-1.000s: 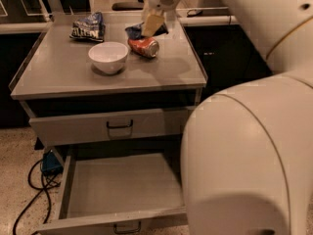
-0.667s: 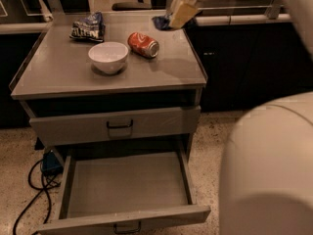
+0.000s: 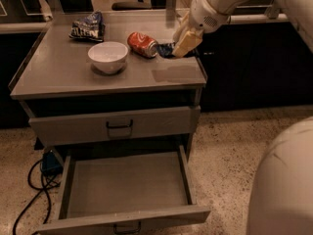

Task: Pick rxbar blueberry from middle drawer and place on counter

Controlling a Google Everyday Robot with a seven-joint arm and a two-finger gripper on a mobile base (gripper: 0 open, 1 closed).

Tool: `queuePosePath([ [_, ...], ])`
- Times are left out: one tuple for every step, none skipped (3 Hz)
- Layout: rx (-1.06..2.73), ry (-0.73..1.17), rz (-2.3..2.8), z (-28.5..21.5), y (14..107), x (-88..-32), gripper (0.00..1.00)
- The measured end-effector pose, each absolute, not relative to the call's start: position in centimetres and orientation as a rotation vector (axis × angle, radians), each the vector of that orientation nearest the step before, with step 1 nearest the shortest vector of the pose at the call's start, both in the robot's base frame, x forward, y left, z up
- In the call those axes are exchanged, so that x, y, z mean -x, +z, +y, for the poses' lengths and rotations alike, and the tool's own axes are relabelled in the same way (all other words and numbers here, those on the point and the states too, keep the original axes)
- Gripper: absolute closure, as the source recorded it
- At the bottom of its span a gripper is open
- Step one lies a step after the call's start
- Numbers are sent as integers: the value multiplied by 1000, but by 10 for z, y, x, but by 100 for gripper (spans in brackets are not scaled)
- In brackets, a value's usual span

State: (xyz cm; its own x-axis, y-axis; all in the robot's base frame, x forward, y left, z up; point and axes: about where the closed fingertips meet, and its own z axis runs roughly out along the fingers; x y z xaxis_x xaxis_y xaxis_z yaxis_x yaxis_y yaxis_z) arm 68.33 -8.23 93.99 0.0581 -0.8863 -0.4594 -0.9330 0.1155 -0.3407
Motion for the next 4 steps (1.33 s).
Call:
queuePosePath([
  [1896,269,1802,-46,875,-686,100],
  [1916,298,1816,-44,856,-688,100],
  [1921,301,1822,-43,851,-692,100],
  [1947,378,1858,-49,824,-715,100],
])
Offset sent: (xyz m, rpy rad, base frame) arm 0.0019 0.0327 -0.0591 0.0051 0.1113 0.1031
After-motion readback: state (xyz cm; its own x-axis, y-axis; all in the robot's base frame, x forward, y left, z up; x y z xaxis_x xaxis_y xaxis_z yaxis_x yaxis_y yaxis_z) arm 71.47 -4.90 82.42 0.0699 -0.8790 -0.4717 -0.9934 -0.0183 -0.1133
